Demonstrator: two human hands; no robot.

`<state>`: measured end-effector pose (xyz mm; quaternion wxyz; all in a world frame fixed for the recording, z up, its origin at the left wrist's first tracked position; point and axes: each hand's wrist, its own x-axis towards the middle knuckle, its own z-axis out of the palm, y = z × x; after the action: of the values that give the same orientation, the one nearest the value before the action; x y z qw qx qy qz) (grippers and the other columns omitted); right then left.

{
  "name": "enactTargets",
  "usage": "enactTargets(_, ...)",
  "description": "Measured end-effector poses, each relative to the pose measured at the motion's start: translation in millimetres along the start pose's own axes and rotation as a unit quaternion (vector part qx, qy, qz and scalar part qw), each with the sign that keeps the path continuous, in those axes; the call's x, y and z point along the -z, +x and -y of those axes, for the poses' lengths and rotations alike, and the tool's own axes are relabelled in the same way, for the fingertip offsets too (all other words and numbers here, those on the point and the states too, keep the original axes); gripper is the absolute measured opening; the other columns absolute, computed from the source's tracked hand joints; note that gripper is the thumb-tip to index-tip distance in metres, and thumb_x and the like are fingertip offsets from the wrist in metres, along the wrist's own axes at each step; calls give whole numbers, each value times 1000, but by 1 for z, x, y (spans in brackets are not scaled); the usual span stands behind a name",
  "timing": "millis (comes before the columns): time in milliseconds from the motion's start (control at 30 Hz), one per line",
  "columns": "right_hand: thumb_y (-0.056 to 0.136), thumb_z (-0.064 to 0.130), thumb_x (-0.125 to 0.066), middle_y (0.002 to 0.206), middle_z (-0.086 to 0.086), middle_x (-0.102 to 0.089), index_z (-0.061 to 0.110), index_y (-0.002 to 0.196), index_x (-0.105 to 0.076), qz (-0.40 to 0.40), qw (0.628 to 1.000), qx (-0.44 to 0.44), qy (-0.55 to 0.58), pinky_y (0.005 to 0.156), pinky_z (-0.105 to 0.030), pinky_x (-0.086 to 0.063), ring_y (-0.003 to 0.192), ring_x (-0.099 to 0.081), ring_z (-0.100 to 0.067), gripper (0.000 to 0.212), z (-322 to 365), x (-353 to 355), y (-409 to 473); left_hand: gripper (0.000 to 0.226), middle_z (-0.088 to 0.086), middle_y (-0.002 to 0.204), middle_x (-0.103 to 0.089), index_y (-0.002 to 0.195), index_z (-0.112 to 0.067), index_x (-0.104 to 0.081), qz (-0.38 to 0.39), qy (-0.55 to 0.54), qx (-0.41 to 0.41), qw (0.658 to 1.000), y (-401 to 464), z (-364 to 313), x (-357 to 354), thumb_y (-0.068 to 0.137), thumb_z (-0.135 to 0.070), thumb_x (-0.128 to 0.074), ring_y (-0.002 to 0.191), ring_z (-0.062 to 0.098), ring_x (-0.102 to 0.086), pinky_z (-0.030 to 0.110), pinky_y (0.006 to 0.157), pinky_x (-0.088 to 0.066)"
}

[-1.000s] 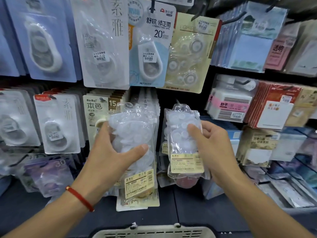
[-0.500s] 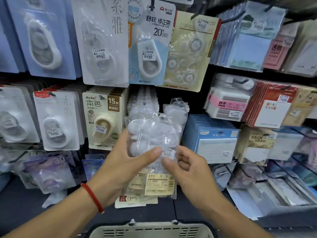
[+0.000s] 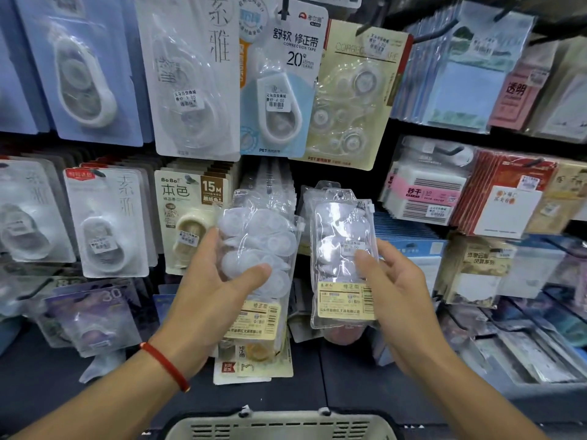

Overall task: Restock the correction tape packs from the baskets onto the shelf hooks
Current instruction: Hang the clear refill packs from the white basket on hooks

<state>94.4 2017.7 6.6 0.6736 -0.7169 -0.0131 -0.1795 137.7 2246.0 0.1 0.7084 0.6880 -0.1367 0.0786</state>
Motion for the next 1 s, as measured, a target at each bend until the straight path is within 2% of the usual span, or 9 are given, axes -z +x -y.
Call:
enactTargets(67,97,46,-58,99,-8,-81,39,118,-72,-2,1000,-16,10,65,-57,-59,80,-80,-28,26,1,2,0,50,-17,108,-77,119,-36,-61,-4,-1,-3,1000,1,-1,0,88,-1,-78,96,5,-76,19,75,-60)
enactTargets(200,101,44,-58,100,-2,-81,39,123,-71,-3,1000,-13,15,66,-41,-63,85,-80,-21,26,1,5,3,49,-13,111,-77,122,-34,-61,-8,1,-8,1000,0,-3,2,88,-3,-78,99,8,-76,26,81,-63)
enactTargets(267,104,45,-55,108,12,-74,40,135,-60,-46,992,22,-113,82,-24,-56,103,-72,-7,32,-1,8,3,51,-12,114,-77,124,-34,-60,-4,0,-10,1000,0,-3,2,88,-4,-79,102,10,-76,31,84,-63)
enactTargets(367,97,47,-61,114,23,-65,35,132,-61,-41,960,89,-263,85,-15,-48,109,-61,4,37,0,1,-7,61,-10,118,-77,130,-32,-57,34,-25,5,999,-1,-1,-2,79,-12,-85,106,12,-76,28,83,-63)
enactTargets(500,86,66,-67,102,19,-75,40,107,-70,104,971,27,-213,79,-29,-60,93,-71,-4,34,-11,-20,-23,70,2,123,-77,135,-23,-55,88,-77,30,993,-9,4,-13,73,-10,-86,112,24,-75,34,88,-63)
enactTargets(667,97,34,-72,104,2,-80,30,105,-65,52,998,-20,-37,77,-38,-66,94,-79,-19,12,-14,-19,-19,56,-5,127,-75,135,-29,-58,57,-102,39,992,-10,1,-17,83,-22,-78,118,18,-72,41,96,-60)
enactTargets(767,101,33,-69,100,-7,-80,24,107,-62,9,1000,-17,2,62,-35,-65,86,-80,-25,13,-10,-14,-16,48,-10,128,-74,135,-33,-58,33,-86,39,995,-8,-1,-14,94,-11,-70,119,12,-71,45,105,-55)
enactTargets(933,89,48,-66,102,-9,-81,21,114,-63,-9,1000,-4,14,71,-43,-65,89,-79,-29,36,-4,-6,-9,47,-13,127,-74,134,-33,-59,8,-53,32,998,-8,-2,-10,97,-5,-68,119,7,-69,43,109,-52)
enactTargets(1000,90,48,-66,99,-8,-81,21,116,-64,-9,999,-8,30,68,-37,-64,88,-80,-28,38,-2,-4,-10,47,-12,129,-73,135,-33,-58,5,-49,31,998,-7,-4,-10,98,-5,-68,121,9,-69,44,109,-52)
